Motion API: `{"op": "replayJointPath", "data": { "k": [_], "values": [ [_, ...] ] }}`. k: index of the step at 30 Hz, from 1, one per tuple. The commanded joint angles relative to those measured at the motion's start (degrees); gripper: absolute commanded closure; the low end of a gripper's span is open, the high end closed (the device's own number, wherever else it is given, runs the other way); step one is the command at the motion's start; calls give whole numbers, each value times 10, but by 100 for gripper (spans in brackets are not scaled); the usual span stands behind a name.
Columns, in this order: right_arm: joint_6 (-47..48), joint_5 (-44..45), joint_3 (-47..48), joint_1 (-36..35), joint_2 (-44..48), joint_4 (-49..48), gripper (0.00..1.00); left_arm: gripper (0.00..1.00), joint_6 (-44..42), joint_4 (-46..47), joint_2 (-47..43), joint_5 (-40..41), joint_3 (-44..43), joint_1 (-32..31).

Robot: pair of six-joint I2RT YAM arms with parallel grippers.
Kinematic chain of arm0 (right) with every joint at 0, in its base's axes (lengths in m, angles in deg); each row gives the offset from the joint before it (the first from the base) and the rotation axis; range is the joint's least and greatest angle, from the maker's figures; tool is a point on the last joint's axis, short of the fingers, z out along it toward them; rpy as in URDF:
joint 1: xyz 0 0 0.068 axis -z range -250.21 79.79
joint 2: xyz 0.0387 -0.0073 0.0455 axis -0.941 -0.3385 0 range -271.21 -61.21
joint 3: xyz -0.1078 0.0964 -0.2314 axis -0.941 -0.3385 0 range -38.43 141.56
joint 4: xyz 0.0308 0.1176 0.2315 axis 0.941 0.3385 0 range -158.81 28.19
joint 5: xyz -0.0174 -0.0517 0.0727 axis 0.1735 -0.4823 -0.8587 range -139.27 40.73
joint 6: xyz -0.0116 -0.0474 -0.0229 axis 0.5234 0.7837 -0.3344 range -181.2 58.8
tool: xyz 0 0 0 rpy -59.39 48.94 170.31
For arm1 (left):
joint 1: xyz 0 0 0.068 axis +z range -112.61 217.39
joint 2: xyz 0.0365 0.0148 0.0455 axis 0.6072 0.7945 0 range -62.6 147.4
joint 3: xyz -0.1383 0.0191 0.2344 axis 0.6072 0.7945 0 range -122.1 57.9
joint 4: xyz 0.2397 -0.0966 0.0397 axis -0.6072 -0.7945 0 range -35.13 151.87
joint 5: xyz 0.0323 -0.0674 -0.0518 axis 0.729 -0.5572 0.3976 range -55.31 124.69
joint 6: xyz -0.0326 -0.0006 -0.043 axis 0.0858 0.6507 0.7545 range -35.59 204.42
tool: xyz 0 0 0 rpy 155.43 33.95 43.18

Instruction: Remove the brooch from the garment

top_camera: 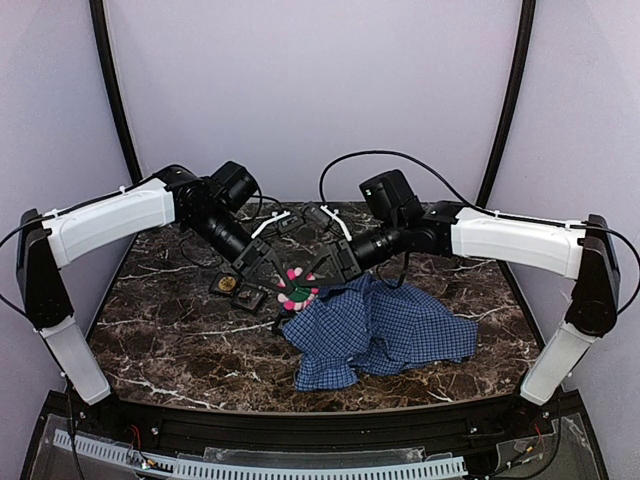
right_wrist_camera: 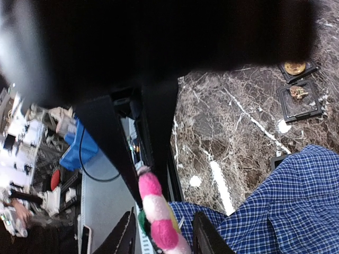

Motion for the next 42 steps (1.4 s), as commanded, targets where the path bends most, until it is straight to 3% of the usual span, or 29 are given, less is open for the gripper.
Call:
{"op": "replayJointPath", "data": {
  "k": [1,4,5,8,10,14,21,27,29,30,33,37,39,42],
  "values": [
    [-6,-17,11,-4,-9,-15,78,99,-8,-5,-1,-11,-21,-2],
    [-15,-16,6,-4,-6,-28,98,99,-5,-1,-1,-7,-20,-2],
    [-21,-16,2,-3,-4,-38,100,94,1,5,-2,-6,-19,-2],
    [-79,-13,-41,3,21,-118,100,63,27,37,-20,9,-6,1],
    [-139,-9,-83,11,43,-213,100,50,61,94,-46,19,25,5],
    [-183,28,-100,13,70,-277,100,35,174,278,-110,31,108,10],
    [-227,74,-97,13,103,-332,100,31,327,483,-175,80,185,11],
    [-250,79,-91,12,108,-367,100,61,373,559,-184,90,191,11],
    [-251,84,-93,12,110,-368,100,64,379,565,-186,85,193,11],
    [-253,86,-96,12,112,-370,100,62,383,567,-186,82,195,11],
    [-259,97,-102,12,120,-377,100,45,387,565,-193,76,202,10],
    [-270,117,-115,13,132,-390,100,35,395,571,-206,74,224,10],
    [-274,124,-117,12,135,-393,100,35,398,571,-210,72,231,9],
    [-278,126,-117,12,135,-398,100,43,399,569,-211,70,235,6]
  ]
}}
